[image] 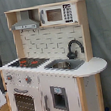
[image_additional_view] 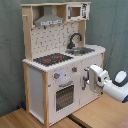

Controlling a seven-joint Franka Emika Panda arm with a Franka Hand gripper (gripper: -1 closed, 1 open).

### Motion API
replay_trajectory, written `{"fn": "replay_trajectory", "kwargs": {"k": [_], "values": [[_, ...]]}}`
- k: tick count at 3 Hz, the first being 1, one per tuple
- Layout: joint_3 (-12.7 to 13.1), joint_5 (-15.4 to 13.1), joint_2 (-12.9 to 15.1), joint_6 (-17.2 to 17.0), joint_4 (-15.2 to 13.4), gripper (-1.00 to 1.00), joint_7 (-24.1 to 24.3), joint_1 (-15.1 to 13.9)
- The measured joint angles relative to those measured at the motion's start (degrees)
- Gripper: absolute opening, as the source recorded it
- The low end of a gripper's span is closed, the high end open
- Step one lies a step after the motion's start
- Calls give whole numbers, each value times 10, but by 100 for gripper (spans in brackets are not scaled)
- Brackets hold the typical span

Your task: Play with the kitchen

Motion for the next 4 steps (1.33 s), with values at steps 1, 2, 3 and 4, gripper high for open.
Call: {"fn": "replay_trajectory", "kwargs": {"k": [1, 2, 3, 4], "values": [[15, 27, 0, -15, 0, 100, 58, 5], [31, 58, 0, -22, 0, 100, 112, 7], [48, 93, 0, -30, 0, 100, 165, 7], [69, 121, 0, -40, 0, 100, 212, 6]]}}
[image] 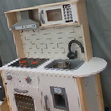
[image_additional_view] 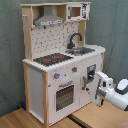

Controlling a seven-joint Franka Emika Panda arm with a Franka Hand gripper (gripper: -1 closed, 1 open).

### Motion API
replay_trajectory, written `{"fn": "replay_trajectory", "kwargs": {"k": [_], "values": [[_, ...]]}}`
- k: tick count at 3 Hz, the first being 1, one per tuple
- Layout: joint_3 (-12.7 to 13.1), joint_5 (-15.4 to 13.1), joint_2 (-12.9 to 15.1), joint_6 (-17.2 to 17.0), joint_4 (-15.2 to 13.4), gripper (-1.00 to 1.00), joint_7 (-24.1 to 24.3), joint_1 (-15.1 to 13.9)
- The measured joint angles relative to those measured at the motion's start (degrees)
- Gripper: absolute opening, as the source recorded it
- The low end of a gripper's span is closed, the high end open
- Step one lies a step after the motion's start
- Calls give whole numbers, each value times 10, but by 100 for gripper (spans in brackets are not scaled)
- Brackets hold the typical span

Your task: Play with the kitchen

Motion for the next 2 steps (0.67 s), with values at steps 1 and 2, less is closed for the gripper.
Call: {"fn": "replay_trajectory", "kwargs": {"k": [1, 2], "values": [[51, 17, 0, -1, -4, 100, 10, -22], [88, 16, -2, 2, -3, 100, 15, -69]]}}
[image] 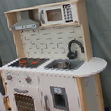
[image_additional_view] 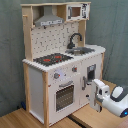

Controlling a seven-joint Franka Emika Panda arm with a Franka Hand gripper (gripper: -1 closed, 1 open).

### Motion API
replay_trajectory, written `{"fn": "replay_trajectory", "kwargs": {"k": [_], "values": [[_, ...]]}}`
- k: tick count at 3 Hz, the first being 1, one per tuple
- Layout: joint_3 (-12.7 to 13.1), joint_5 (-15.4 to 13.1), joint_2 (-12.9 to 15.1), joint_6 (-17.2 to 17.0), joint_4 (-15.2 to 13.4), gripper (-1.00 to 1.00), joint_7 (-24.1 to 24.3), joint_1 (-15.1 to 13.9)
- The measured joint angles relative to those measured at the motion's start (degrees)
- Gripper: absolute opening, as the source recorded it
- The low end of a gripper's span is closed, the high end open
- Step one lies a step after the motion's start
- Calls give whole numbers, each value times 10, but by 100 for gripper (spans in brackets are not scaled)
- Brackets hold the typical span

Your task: Play with the kitchen

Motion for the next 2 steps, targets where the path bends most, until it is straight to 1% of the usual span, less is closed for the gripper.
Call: {"fn": "replay_trajectory", "kwargs": {"k": [1, 2], "values": [[-15, -31, -1, 7, 15, 100, -24, -43], [-24, -82, -1, 31, 20, 100, -21, -73]]}}
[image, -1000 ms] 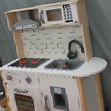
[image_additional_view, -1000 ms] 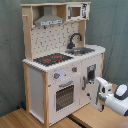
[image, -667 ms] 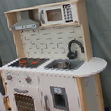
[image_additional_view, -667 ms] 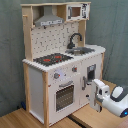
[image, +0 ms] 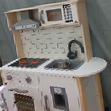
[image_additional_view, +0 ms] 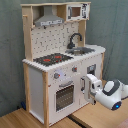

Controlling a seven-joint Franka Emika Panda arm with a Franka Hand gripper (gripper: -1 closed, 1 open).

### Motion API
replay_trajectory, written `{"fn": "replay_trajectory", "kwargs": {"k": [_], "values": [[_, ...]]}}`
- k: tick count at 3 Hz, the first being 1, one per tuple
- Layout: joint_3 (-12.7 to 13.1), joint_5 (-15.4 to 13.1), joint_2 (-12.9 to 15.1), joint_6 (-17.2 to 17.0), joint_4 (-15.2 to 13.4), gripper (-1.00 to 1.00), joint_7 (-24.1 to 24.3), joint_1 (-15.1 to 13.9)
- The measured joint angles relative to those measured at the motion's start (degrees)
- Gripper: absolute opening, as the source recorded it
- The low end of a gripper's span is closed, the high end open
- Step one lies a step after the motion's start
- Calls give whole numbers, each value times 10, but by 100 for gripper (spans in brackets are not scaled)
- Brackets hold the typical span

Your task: Play with the kitchen

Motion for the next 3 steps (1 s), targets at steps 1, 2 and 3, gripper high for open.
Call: {"fn": "replay_trajectory", "kwargs": {"k": [1, 2, 3], "values": [[0, -44, 0, 23, 0, 100, 22, -25], [1, -84, 0, 44, -2, 100, 54, -44], [1, -125, 0, 57, -4, 100, 92, -60]]}}
